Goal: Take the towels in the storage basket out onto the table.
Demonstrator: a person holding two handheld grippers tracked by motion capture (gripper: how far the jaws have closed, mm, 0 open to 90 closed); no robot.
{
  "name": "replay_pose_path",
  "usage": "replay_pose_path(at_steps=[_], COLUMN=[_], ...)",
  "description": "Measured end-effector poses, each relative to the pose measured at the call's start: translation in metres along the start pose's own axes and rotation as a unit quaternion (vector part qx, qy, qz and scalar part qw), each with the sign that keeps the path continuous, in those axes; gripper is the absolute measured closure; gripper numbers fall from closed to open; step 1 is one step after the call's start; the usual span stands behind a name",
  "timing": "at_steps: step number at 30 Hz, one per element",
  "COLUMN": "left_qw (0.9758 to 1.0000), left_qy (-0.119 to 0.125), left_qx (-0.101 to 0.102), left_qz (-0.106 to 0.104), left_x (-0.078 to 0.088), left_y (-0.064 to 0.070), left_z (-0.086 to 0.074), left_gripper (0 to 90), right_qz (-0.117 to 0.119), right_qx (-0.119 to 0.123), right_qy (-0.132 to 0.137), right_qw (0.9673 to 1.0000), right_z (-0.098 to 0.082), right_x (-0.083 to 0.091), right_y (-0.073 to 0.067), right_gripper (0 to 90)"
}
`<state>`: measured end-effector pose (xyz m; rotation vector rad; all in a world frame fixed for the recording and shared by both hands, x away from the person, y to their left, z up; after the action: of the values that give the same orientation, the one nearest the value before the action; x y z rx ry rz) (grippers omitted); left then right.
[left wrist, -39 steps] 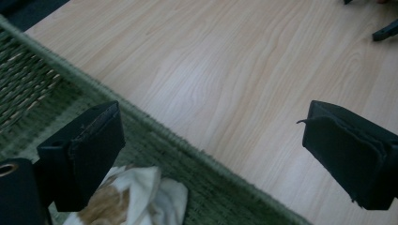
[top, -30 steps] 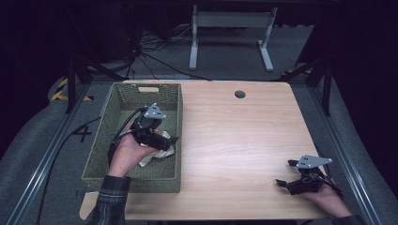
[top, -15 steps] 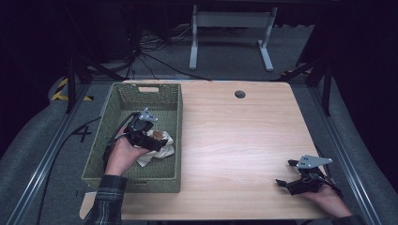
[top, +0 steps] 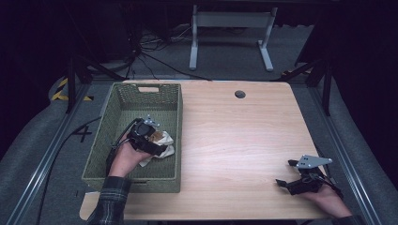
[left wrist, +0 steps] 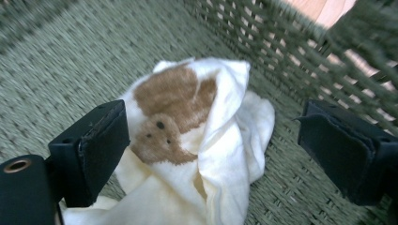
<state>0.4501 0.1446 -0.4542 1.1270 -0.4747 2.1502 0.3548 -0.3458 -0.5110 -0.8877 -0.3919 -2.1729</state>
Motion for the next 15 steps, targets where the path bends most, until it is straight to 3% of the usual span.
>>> replay_pose_path(at_steps=[1,2,9,15], left_qw=[1.0000,0.9998,0.9988,0.9962], left_qy=[-0.002,-0.022,-0.048,-0.085], left_qx=[0.000,-0.001,0.008,0.016], left_qz=[-0.002,-0.002,-0.001,-0.013], left_x=[-0.002,-0.007,-0.016,-0.028], left_y=[0.000,0.001,-0.002,-0.002], left_z=[-0.001,-0.005,-0.008,-0.015], left_gripper=[11.1,11.1,14.0,15.7], right_qz=[0.000,0.000,0.000,0.000], right_qx=[0.000,0.000,0.000,0.000], right_qy=[0.000,0.000,0.000,0.001], right_qw=[1.0000,1.0000,1.0000,1.0000], right_z=[0.000,0.000,0.000,0.000], right_x=[0.000,0.000,0.000,0.000], right_y=[0.000,0.000,0.000,0.000], right_gripper=[4.5,4.5,4.5,4.5])
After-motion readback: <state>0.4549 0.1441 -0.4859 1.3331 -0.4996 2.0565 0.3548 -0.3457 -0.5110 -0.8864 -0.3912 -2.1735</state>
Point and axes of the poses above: each handheld gripper's, and its own axes: x roughly backward along the jaws, z roughly out of its top, y roughly to its right, the point moved 6 cm from there along -x, roughly forward along the jaws, and after that the axes turned 2 degrees about z, right-handed, at the moved point
